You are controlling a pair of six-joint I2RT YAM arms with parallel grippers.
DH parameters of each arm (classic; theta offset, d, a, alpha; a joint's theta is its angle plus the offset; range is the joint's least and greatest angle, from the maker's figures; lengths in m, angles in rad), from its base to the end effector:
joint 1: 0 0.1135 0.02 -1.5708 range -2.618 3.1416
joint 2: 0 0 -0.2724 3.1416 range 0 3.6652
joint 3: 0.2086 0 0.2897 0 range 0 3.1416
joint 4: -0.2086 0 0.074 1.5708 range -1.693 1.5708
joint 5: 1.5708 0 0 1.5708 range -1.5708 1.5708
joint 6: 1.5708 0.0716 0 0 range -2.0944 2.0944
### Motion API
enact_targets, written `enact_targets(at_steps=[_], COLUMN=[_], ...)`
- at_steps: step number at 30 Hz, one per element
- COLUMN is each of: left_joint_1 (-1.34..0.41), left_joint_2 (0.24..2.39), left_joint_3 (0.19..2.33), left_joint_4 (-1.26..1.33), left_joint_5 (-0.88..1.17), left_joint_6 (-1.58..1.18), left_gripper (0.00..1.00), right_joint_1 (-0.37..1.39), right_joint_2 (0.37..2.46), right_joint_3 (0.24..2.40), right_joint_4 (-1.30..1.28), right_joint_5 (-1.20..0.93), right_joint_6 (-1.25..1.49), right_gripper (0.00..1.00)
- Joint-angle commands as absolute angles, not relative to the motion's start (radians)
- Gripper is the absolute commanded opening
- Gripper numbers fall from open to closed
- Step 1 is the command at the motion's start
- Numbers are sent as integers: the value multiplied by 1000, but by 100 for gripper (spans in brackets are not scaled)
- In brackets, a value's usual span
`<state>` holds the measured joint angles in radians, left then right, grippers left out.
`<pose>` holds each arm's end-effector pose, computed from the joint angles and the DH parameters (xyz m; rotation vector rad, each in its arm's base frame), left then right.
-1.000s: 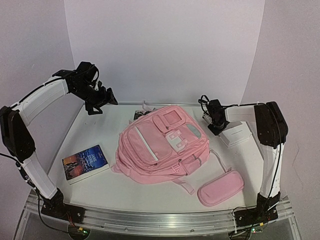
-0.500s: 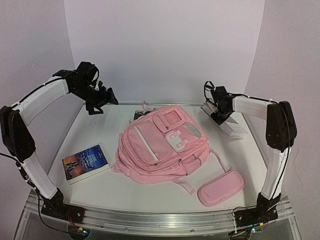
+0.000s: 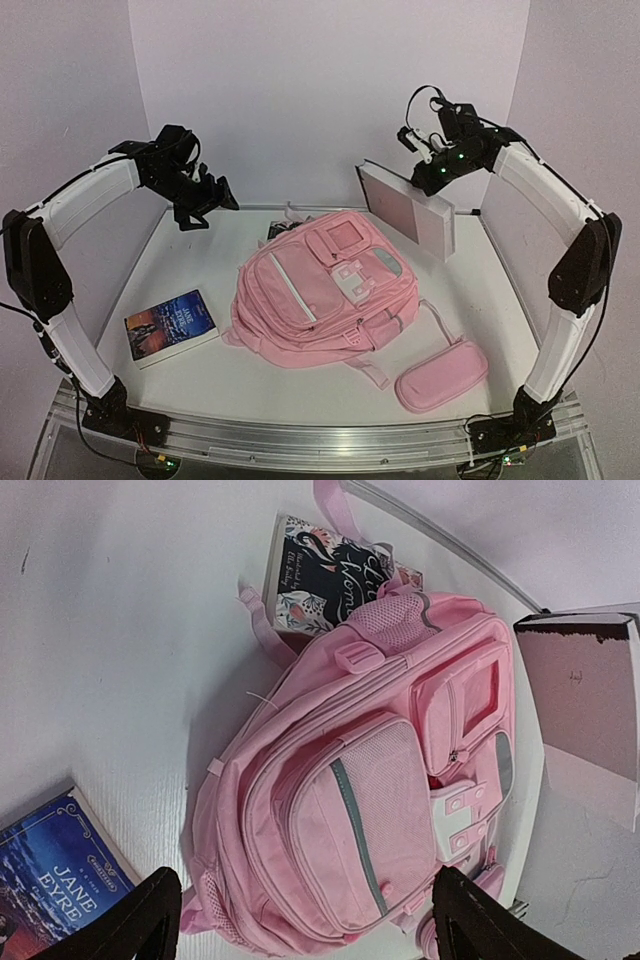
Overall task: Pack the student bag
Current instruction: Place the book in the student bag.
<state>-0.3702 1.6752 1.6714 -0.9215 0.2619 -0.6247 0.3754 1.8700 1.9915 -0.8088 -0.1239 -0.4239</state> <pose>0.3831 -0.1686 0.3290 -0.2167 2.5977 -0.7170 0.4493 0.1866 0.3757 -0.9376 2.0501 0.1139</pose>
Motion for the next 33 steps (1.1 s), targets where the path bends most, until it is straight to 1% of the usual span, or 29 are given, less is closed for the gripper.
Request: enact_targets(at_steps=[1, 3, 7, 9, 10, 13, 15, 17, 18, 21, 23, 28, 33], left_joint_1=[-370, -369, -364, -361, -360, -353, -351, -352, -351, -352, -353, -359, -373], left_joint_2=[1668, 1659, 1650, 1644, 1640, 1628, 1624, 1634, 1643, 1683, 1703, 1755, 1807], left_joint_3=[1702, 1686, 1651, 1637, 1631, 1620, 1617, 1621, 1625, 1644, 1646, 1657, 1675], left_joint_4=[-892, -875, -850, -840, -837, -819, -795, -766, -750, -725, -713, -745, -780], left_joint_5=[264, 261, 273, 280, 284, 314, 356, 417, 454, 576, 634, 683, 701], left_joint_6=[-618, -628, -649, -655, -658, -658, -647, -634, -624, -602, -587, -543, -503], left_gripper=[87, 87, 88, 88, 88, 89, 90, 91, 91, 91, 92, 91, 89], right_joint_1=[497, 568, 723, 781, 798, 810, 808, 793, 775, 670, 589, 437, 357], right_joint_2=[1803, 1782, 1756, 1762, 1766, 1761, 1746, 1722, 1706, 1674, 1663, 1678, 1688], right_joint_3=[2045, 1980, 1758, 1676, 1656, 1651, 1659, 1654, 1651, 1633, 1604, 1534, 1446], right_joint_4=[-844, -777, -592, -551, -547, -562, -575, -582, -586, -615, -639, -719, -747], right_joint_5=[-285, -245, -147, -166, -199, -293, -294, -299, -326, -456, -541, -647, -752], right_joint_6=[-402, -406, -462, -505, -513, -468, -437, -398, -367, -232, -171, -121, -88], right_gripper=[0, 0, 0, 1, 10, 52, 72, 84, 87, 93, 95, 94, 93])
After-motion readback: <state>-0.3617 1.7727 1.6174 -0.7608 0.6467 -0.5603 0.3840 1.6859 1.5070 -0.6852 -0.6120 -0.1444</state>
